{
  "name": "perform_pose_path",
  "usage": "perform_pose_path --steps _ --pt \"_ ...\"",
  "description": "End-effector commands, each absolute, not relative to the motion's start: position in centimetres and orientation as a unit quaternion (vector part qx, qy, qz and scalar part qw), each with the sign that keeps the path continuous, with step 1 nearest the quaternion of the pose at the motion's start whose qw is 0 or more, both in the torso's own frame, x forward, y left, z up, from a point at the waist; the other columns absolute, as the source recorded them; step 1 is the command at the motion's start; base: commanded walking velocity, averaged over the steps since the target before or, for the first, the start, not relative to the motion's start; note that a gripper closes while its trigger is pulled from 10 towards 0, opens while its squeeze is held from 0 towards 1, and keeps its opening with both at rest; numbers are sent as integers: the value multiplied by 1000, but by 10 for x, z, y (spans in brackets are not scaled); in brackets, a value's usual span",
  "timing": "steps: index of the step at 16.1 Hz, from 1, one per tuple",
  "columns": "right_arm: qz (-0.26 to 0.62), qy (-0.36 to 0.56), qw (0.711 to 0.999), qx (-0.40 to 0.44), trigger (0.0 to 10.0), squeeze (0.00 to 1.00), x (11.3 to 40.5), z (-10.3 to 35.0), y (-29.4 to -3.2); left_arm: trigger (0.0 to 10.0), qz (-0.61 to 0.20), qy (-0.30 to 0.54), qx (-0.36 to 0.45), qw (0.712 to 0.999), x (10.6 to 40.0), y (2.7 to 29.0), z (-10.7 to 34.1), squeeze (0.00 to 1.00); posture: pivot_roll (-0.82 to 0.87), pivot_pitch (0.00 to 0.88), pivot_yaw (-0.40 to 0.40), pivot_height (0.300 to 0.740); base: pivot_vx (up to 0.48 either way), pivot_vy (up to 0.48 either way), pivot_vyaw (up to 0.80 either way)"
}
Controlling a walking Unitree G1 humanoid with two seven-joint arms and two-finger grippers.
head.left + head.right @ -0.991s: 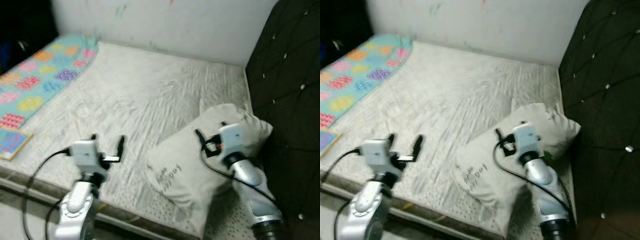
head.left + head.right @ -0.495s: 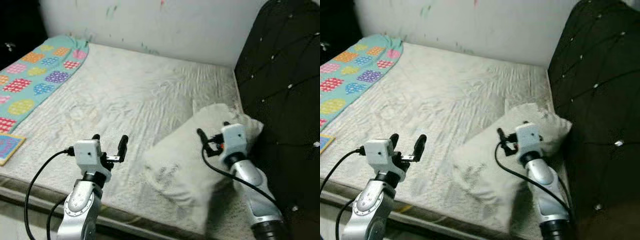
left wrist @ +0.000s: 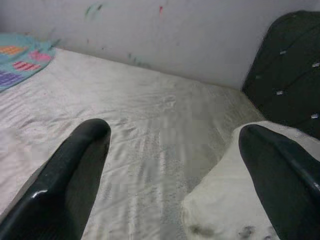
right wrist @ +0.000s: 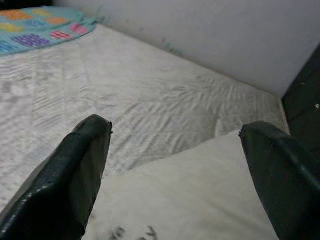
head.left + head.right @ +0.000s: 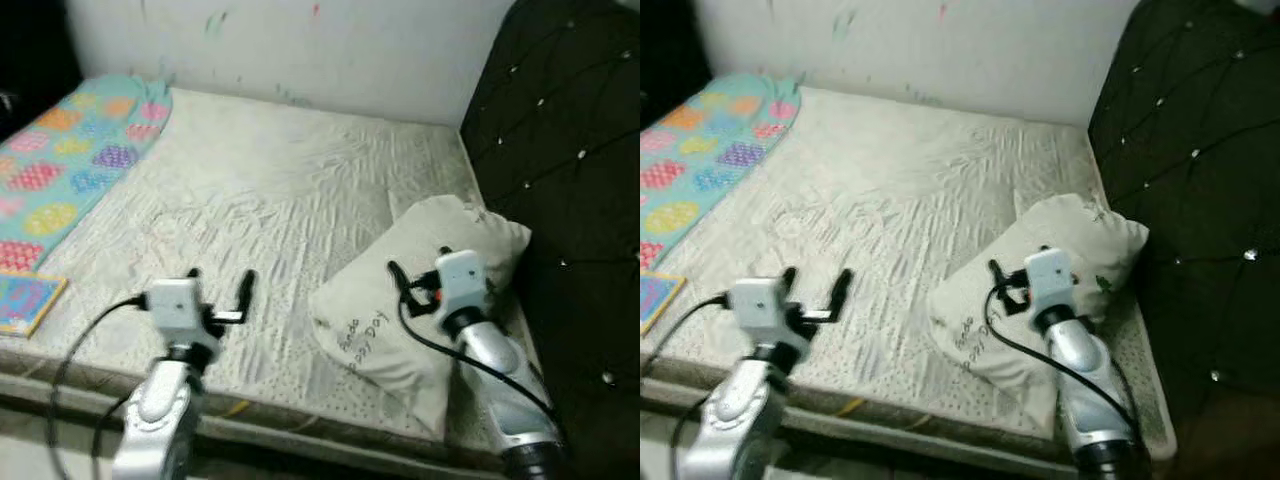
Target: Clean up the room
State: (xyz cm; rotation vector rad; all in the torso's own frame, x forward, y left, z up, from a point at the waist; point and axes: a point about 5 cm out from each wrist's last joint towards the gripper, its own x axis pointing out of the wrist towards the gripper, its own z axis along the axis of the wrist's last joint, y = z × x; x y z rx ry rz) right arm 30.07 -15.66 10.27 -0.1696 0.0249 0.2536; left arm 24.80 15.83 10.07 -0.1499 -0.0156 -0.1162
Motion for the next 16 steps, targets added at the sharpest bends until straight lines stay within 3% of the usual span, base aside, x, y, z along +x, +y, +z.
perform_pose_path --steps 1,11,16 --pt "124 5 988 -90 10000 0 303 108 -160 10000 -60 -13 -75 995 248 157 102 0 -25 42 -53 740 0 0 0" --pt "122 3 989 -87 10000 0 303 108 -159 10000 -53 -9 -68 996 247 159 100 0 -18 38 -58 740 0 0 0" --pt "136 2 987 -87 10000 0 313 108 -150 10000 3 14 -41 999 238 180 81 0 20 0 -91 740 0 0 0"
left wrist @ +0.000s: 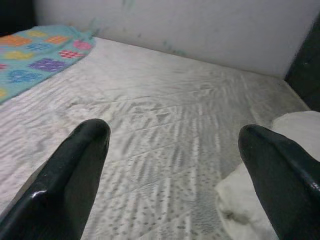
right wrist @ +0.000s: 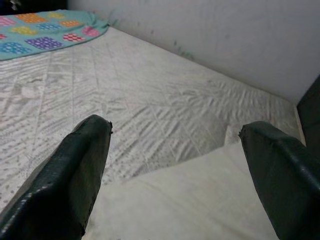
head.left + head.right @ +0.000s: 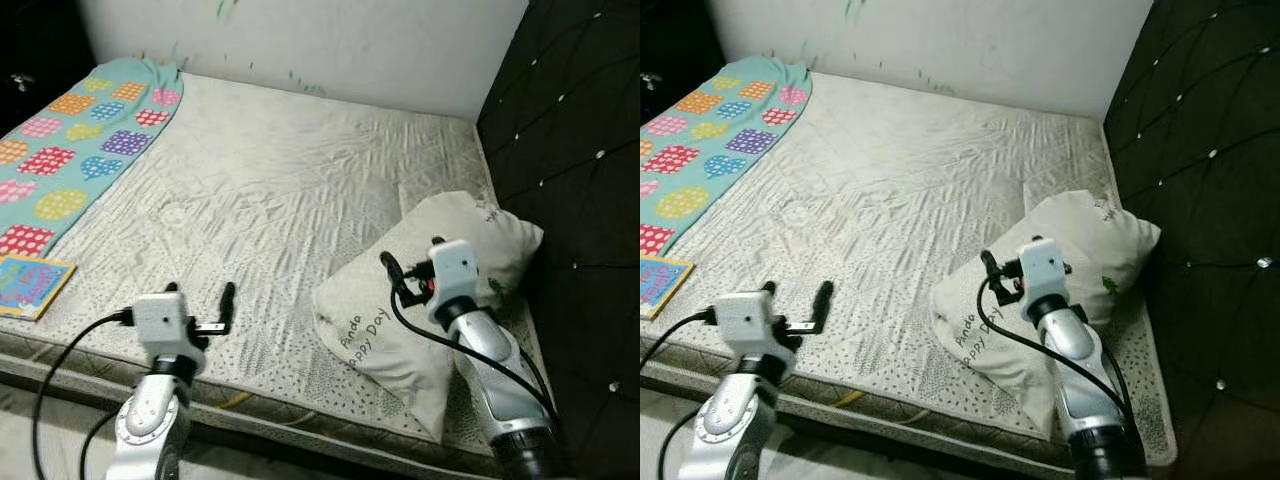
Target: Clean up the room
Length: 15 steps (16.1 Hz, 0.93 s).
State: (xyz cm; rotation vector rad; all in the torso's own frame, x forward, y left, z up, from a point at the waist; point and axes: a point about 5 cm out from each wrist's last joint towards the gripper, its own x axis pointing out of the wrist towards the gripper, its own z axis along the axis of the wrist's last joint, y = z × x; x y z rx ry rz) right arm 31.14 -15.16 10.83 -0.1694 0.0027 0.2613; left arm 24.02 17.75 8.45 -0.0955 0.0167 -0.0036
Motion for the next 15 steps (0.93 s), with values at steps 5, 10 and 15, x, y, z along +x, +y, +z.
perform_pose_path --steps 5,10,15 --pt "114 26 986 -120 10000 0 319 108 -161 10000 9 9 -31 999 241 188 81 0 19 0 -127 740 0 0 0" --pt "101 66 987 -105 10000 0 312 96 -172 10000 38 -4 -41 998 240 193 84 0 1 0 -130 740 0 0 0" --pt "98 -13 992 -84 10000 0 330 124 -157 10000 19 -12 -38 999 253 186 90 0 -10 0 -49 740 0 0 0"
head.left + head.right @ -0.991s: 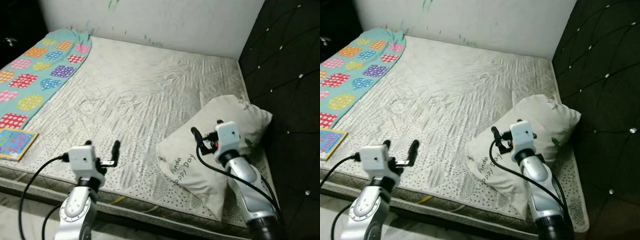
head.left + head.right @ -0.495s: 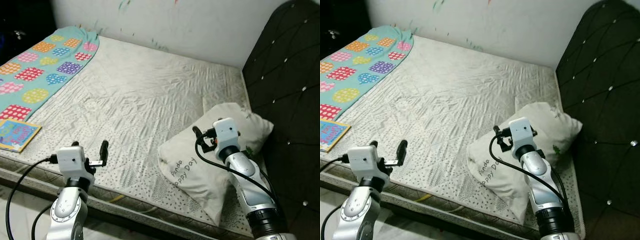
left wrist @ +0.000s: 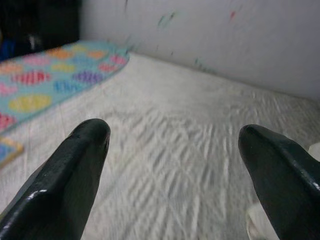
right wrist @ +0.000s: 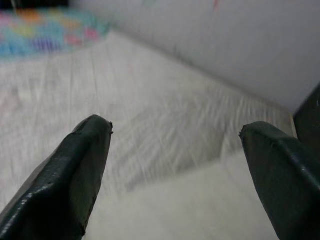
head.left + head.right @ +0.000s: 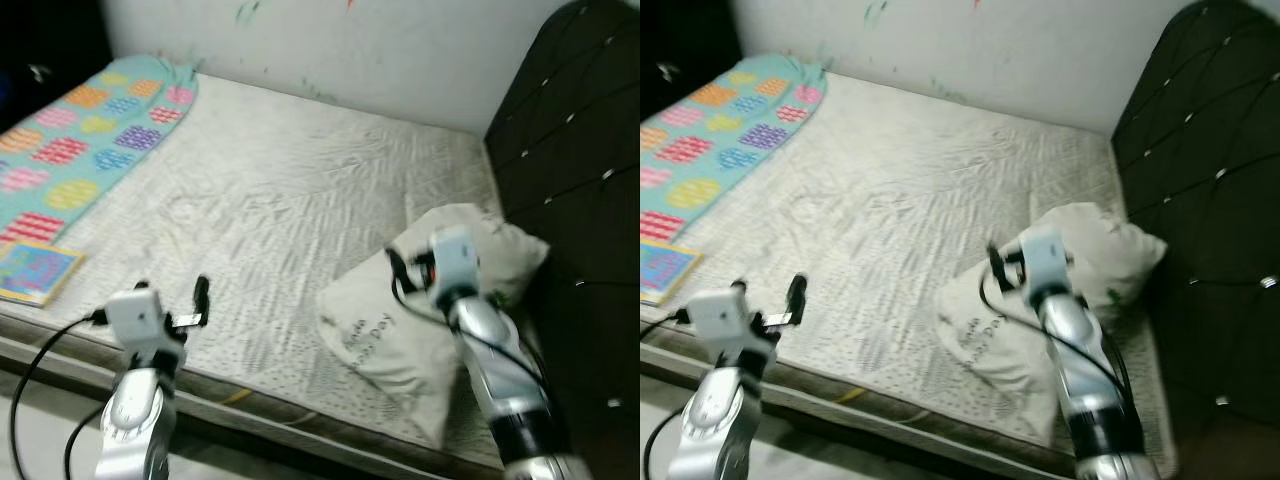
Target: Clean up the room
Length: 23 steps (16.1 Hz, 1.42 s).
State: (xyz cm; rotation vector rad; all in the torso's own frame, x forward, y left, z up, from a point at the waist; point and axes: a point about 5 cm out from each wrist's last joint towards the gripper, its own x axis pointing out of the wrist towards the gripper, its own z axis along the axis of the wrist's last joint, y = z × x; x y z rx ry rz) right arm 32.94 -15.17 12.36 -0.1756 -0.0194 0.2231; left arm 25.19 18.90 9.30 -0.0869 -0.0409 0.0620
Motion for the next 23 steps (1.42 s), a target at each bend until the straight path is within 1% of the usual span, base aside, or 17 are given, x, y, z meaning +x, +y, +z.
perform_pose_path --steps 1,2,3,4,6,9,12,15,18,21,23 --pt "95 -17 992 -81 10000 0 330 126 -156 10000 13 -12 -37 999 254 185 91 0 -14 0 -29 740 0 0 0" --pt "85 -30 993 -74 10000 0 329 129 -155 10000 -9 -14 -31 999 261 180 97 0 -16 0 9 740 0 0 0" --pt "79 -31 994 -72 10000 0 328 128 -156 10000 -19 -15 -28 999 264 179 99 0 -16 0 9 740 0 0 0" --pt "73 -30 994 -69 10000 0 327 126 -155 10000 -27 -15 -25 999 268 179 100 0 -37 4 34 740 0 0 0" --pt "66 -33 995 -65 10000 0 322 124 -156 10000 -39 -16 -22 999 275 177 101 0 -60 4 49 740 0 0 0" --pt "59 -31 995 -71 10000 0 316 120 -162 10000 -44 -20 -28 998 278 171 101 0 -61 0 31 740 0 0 0" --pt "59 -3 996 -73 10000 0 306 110 -170 10000 -24 -14 -27 999 265 181 96 0 -38 17 -2 740 0 0 0" --pt "61 5 995 -75 10000 0 299 106 -173 10000 -22 -8 -28 999 258 181 94 0 -32 36 -16 740 0 0 0" --pt "66 9 995 -76 10000 0 296 105 -173 10000 -20 -8 -29 999 254 180 94 0 -27 57 -33 740 0 0 -800" --pt "72 7 994 -77 10000 0 298 110 -172 10000 -13 -13 -36 999 250 179 97 0 -29 71 -41 740 0 0 -800" --pt "77 4 994 -78 10000 0 298 111 -172 10000 -12 -11 -38 999 248 178 96 0 -31 75 -43 740 0 0 0"
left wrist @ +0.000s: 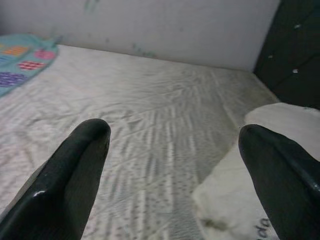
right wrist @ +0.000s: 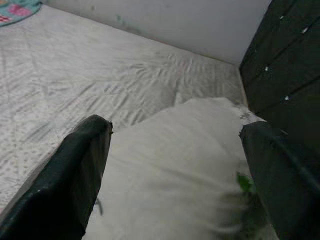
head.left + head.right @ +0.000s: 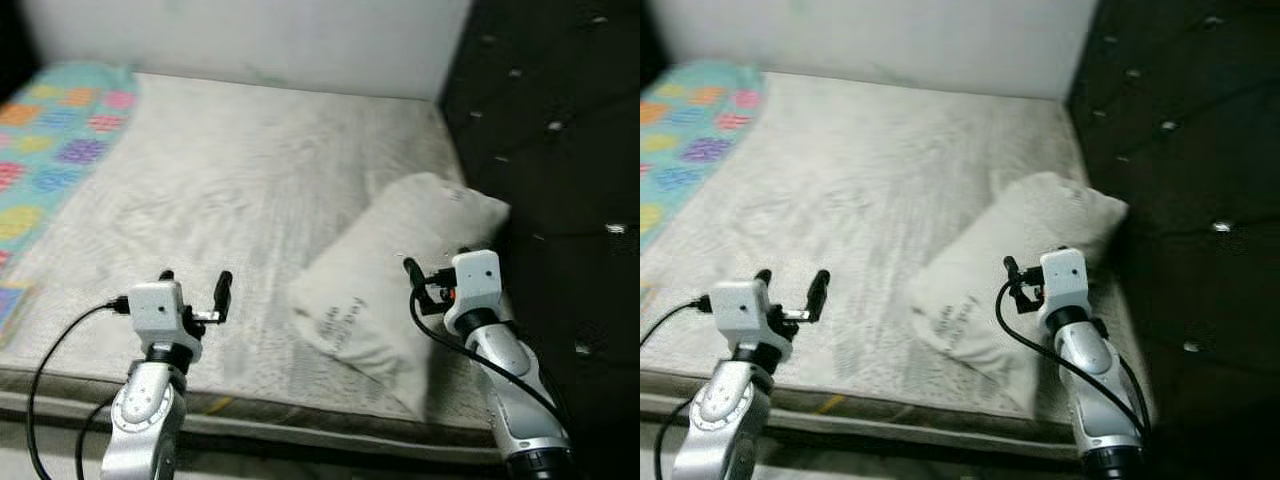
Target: Clean up the room
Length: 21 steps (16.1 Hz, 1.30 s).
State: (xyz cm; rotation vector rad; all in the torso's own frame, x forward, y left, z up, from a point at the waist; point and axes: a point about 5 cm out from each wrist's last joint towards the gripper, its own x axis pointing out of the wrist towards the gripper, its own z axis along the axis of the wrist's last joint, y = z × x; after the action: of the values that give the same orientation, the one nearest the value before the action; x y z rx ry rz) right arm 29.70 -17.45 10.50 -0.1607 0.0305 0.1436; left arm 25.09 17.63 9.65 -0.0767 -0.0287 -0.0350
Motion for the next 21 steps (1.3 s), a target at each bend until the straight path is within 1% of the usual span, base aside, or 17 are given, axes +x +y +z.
perform_pose_path --steps 1,5,9,12,17,20,21 --pt "78 3 994 -78 10000 0 297 112 -172 10000 -13 -9 -39 999 247 177 96 0 -32 77 -43 740 0 0 0" --pt "78 19 994 -73 10000 0 294 107 -171 10000 -14 -5 -40 999 245 175 97 0 -22 93 -45 740 0 0 -800" --pt "90 18 993 -70 10000 0 296 107 -164 10000 -11 -4 -38 999 243 176 97 0 -15 90 -48 740 0 0 -800" --pt "91 17 993 -70 10000 0 298 109 -165 10000 -8 -2 -35 999 241 177 97 0 -7 84 -51 740 0 0 -800" --pt "99 19 992 -75 10000 0 294 107 -167 10000 18 -6 -23 1000 229 194 98 0 4 87 -63 740 0 0 0" --pt "102 26 991 -82 10000 0 292 104 -173 10000 29 -12 -16 999 222 198 103 0 20 95 -77 740 0 0 0" --pt "107 26 990 -83 10000 0 294 104 -171 10000 30 -13 -15 999 221 198 103 0 20 97 -77 740 0 0 0"
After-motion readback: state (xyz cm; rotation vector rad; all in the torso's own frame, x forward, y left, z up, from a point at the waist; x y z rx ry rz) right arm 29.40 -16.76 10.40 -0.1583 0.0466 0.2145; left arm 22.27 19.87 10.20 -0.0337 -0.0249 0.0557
